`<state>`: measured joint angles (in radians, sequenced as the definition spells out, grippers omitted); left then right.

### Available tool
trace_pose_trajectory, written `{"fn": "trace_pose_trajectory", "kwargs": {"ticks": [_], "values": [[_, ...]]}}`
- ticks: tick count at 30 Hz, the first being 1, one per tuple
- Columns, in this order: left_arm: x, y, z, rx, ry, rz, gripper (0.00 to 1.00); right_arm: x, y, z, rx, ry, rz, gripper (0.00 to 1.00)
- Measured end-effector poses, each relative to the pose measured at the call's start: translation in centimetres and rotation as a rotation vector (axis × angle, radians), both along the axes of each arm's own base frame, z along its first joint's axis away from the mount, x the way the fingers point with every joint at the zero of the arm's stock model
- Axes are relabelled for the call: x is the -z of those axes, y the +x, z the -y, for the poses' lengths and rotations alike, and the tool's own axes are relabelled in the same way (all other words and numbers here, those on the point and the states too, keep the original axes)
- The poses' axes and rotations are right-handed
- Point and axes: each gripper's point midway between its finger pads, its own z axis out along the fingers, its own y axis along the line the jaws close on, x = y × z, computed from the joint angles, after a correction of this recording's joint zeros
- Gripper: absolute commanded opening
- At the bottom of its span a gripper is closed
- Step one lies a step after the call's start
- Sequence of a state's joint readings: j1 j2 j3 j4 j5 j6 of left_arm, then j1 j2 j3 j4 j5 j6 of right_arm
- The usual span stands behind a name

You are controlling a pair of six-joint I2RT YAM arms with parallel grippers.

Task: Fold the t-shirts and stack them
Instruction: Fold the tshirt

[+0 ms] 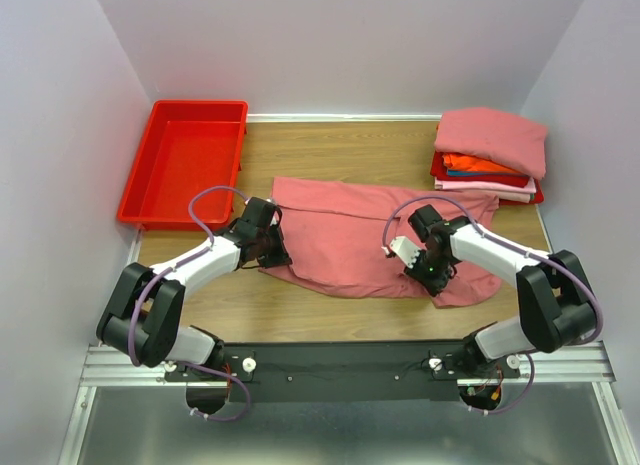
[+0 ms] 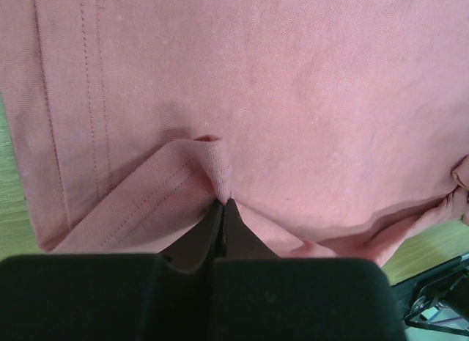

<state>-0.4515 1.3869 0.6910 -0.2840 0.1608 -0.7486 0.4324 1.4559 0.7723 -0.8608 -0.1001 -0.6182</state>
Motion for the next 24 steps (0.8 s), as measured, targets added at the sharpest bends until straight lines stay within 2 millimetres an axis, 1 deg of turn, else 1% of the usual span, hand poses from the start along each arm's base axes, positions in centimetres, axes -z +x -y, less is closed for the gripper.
{"fn": "trace_pose_trajectory", "kwargs": {"ticks": [5,7,9,12,13,16,19,24], "values": [[0.1,0.0,0.0,0.001,0.002,-0.003,0.00,-0.6,0.1,0.0,-0.005,0.005,0.012,0.11],[0.1,0.0,0.0,0.001,0.002,-0.003,0.00,-1.2,0.2,0.0,-0.012,0.009,0.022,0.12],[0.1,0.0,0.0,0.000,0.002,-0.004,0.00,-2.3,0.6,-0.2,-0.021,0.018,0.043,0.12],[0.1,0.0,0.0,0.000,0.002,-0.004,0.00,-3.9,1.4,-0.5,-0.037,0.031,0.077,0.17],[0.1,0.0,0.0,0.000,0.002,-0.004,0.00,-4.4,1.6,-0.6,-0.043,0.035,0.085,0.20],[0.1,0.0,0.0,0.000,0.002,-0.004,0.00,-5.0,2.0,-0.8,-0.058,0.041,0.096,0.21],[0.1,0.0,0.0,0.000,0.002,-0.003,0.00,-5.1,2.0,-0.8,-0.069,0.044,0.090,0.22],[0.1,0.0,0.0,0.001,0.003,-0.004,0.00,-4.3,1.3,-0.9,-0.082,0.045,0.039,0.25]]}}
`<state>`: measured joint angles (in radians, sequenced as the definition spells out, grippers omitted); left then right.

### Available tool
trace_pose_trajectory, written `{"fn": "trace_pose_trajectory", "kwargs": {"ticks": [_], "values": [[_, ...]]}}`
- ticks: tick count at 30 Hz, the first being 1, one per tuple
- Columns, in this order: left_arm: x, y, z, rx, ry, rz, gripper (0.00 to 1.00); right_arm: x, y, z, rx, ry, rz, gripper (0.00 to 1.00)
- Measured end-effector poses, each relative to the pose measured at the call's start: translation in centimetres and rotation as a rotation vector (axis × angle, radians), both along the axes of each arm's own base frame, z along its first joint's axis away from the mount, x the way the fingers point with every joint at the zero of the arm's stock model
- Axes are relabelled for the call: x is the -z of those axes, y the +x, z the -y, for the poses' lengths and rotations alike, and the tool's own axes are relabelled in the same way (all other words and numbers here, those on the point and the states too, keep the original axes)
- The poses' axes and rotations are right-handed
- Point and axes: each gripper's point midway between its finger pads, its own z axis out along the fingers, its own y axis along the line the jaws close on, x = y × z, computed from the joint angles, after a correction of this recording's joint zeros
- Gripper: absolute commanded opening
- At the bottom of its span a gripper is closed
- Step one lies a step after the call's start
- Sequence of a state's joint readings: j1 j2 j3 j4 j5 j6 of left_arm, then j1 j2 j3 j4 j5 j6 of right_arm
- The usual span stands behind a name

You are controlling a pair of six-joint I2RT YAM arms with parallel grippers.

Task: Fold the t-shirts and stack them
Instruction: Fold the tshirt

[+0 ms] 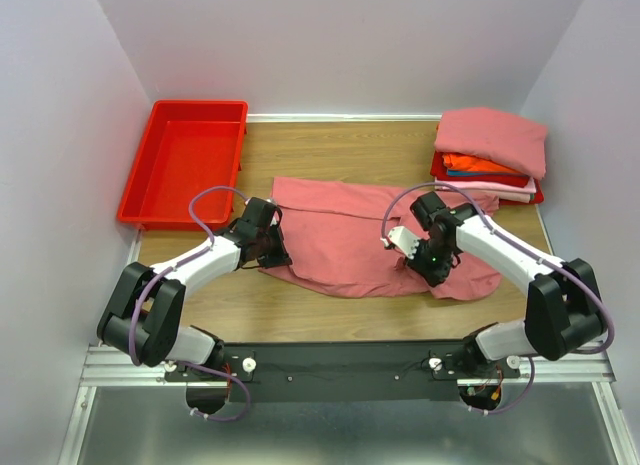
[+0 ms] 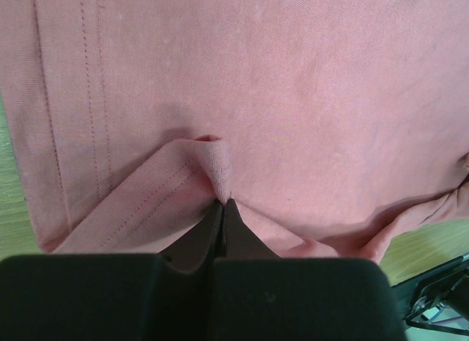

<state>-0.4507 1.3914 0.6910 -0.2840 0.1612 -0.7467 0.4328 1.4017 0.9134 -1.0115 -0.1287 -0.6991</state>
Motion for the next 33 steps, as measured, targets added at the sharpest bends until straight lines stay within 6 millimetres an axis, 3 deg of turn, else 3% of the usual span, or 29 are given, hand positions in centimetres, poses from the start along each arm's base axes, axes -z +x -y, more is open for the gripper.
{"fn": "trace_pose_trajectory", "kwargs": {"ticks": [5,9,11,12,13,16,19,23,28,33], "values": [[0.0,0.0,0.0,0.001,0.001,0.001,0.00,1.1,-1.4,0.2,-0.004,0.001,-0.057,0.25],[0.0,0.1,-0.1,-0.002,0.001,0.001,0.00,1.2,-1.6,0.1,-0.008,0.009,-0.067,0.10],[0.0,0.1,-0.1,-0.002,0.001,0.001,0.00,1.2,-1.7,0.0,-0.006,0.010,-0.068,0.10],[0.0,0.1,-0.2,-0.002,0.002,0.002,0.00,1.2,-1.7,0.0,-0.007,0.010,-0.069,0.11],[0.0,0.1,-0.2,-0.001,0.002,0.002,0.00,1.2,-1.7,0.0,-0.006,0.012,-0.069,0.19],[0.0,0.1,-0.2,-0.001,0.002,0.002,0.00,1.3,-1.8,-0.2,-0.002,0.023,-0.075,0.32],[0.0,0.1,-0.2,0.000,0.002,0.002,0.00,1.7,-2.0,-0.5,0.008,0.038,-0.095,0.38],[0.0,0.1,-0.2,0.000,0.002,0.002,0.00,3.1,-2.8,-0.3,0.028,0.028,-0.125,0.37],[0.0,0.1,-0.2,0.000,0.002,0.002,0.00,3.9,-3.0,-0.2,0.052,0.017,-0.133,0.12],[0.1,0.1,-0.2,0.002,0.004,0.002,0.00,4.0,-2.6,-0.3,0.063,0.021,-0.117,0.00]]}}
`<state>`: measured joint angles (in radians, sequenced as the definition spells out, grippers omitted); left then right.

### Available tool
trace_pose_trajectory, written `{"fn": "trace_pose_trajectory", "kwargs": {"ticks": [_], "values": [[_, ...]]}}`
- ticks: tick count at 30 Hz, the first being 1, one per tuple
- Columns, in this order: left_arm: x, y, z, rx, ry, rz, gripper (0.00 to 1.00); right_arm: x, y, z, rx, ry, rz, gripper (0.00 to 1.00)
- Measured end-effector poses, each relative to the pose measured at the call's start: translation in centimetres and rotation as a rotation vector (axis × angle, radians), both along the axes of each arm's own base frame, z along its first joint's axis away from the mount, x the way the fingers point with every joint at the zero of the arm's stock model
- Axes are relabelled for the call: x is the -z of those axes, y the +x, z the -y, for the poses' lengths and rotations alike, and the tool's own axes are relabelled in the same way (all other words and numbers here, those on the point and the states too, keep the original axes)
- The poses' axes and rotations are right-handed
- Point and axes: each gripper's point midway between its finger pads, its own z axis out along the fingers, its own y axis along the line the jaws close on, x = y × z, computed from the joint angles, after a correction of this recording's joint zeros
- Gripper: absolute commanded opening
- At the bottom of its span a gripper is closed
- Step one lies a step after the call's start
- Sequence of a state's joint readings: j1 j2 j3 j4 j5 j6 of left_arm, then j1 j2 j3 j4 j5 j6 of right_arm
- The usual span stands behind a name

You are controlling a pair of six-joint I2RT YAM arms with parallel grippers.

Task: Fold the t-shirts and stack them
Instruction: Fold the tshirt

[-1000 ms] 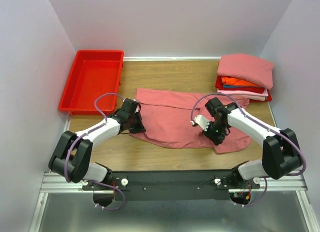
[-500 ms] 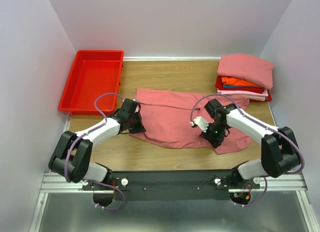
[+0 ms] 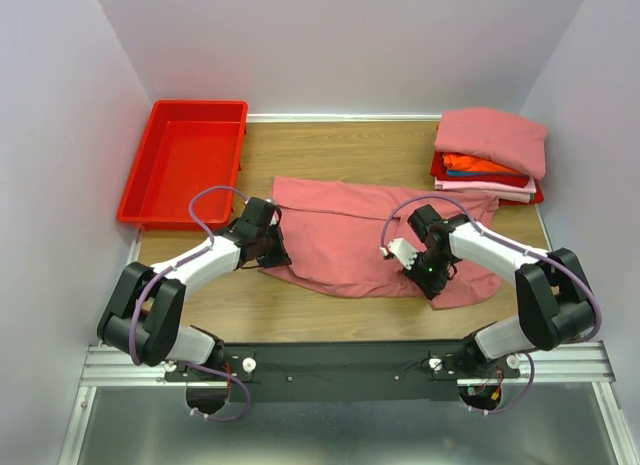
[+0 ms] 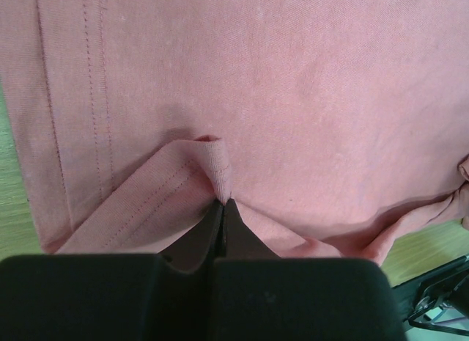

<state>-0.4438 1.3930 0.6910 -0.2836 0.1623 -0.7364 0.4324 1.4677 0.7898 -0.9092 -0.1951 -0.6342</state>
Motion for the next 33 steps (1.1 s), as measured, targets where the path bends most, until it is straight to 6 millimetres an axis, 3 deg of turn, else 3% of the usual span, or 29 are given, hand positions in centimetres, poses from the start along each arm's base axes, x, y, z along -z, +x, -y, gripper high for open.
{"fn": "trace_pose_trajectory", "kwargs": {"ticks": [2,3,4,5,13,17,22,29,33], "values": [[0.0,0.0,0.0,-0.002,0.000,0.000,0.00,-0.1,0.1,0.0,0.003,0.000,0.005,0.01],[0.0,0.0,-0.1,-0.003,0.000,-0.001,0.00,-0.1,0.1,0.0,0.005,0.000,0.008,0.06],[0.0,0.1,-0.1,-0.004,0.000,0.000,0.00,-0.2,0.1,0.0,0.005,0.001,0.010,0.18],[0.0,0.1,-0.1,-0.004,0.000,-0.001,0.00,-0.2,0.1,0.0,0.006,0.002,0.013,0.21],[0.0,0.0,0.0,-0.002,-0.003,-0.002,0.00,-0.1,-0.2,0.4,0.005,-0.013,0.010,0.23],[-0.1,0.1,0.0,-0.001,-0.006,0.001,0.00,0.0,-0.3,0.5,0.005,-0.019,0.004,0.18],[0.0,0.1,0.0,-0.001,-0.007,0.001,0.00,0.4,-0.5,0.7,0.006,-0.037,-0.016,0.01],[0.0,0.0,0.0,0.000,-0.006,0.000,0.00,0.2,-0.6,0.7,-0.006,-0.038,-0.015,0.00],[0.0,0.0,0.0,0.000,-0.006,0.000,0.00,-1.4,-0.2,0.6,-0.030,-0.019,0.020,0.00]]}}
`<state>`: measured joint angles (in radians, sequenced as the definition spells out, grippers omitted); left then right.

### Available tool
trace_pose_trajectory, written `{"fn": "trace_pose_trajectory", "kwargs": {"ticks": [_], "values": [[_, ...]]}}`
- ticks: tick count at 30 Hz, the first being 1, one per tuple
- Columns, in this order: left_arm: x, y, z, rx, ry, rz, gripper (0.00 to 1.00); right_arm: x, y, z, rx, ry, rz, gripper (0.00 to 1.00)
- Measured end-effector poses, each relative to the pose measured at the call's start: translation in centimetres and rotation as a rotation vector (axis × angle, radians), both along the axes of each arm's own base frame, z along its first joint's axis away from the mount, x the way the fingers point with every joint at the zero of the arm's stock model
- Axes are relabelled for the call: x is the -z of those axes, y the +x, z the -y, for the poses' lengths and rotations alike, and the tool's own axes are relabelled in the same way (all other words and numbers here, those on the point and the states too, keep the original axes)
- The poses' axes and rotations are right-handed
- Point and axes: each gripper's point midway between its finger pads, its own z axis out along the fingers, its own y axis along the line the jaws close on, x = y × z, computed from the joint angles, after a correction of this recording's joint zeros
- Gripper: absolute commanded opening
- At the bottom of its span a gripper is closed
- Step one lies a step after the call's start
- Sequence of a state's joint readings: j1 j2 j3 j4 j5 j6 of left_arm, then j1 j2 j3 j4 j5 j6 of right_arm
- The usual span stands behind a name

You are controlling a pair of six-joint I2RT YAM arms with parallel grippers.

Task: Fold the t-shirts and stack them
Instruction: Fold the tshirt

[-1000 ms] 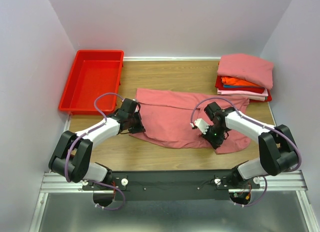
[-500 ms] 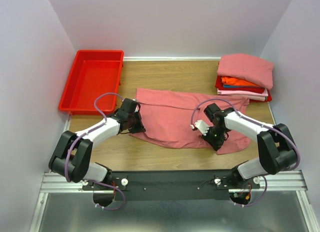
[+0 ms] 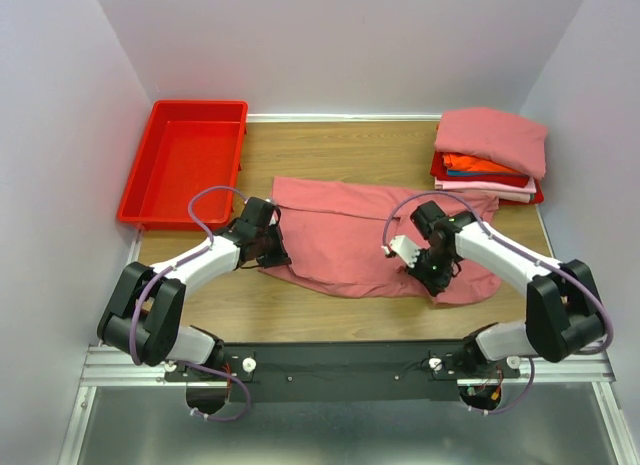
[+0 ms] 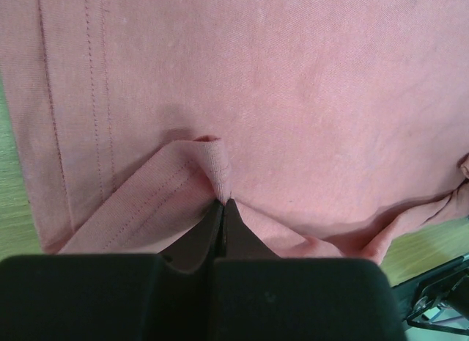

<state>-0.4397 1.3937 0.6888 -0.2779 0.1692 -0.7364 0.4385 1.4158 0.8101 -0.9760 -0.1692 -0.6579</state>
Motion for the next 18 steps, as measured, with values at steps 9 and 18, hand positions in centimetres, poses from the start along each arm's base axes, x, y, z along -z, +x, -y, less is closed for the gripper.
{"fn": "trace_pose_trajectory", "kwargs": {"ticks": [9,18], "values": [[0.1,0.0,-0.1,0.002,0.002,0.000,0.00,-3.3,3.2,0.2,0.024,0.041,0.112,0.00],[0.2,0.2,0.0,0.004,0.001,0.004,0.00,-5.6,8.1,3.2,0.119,-0.011,0.233,0.01]]}}
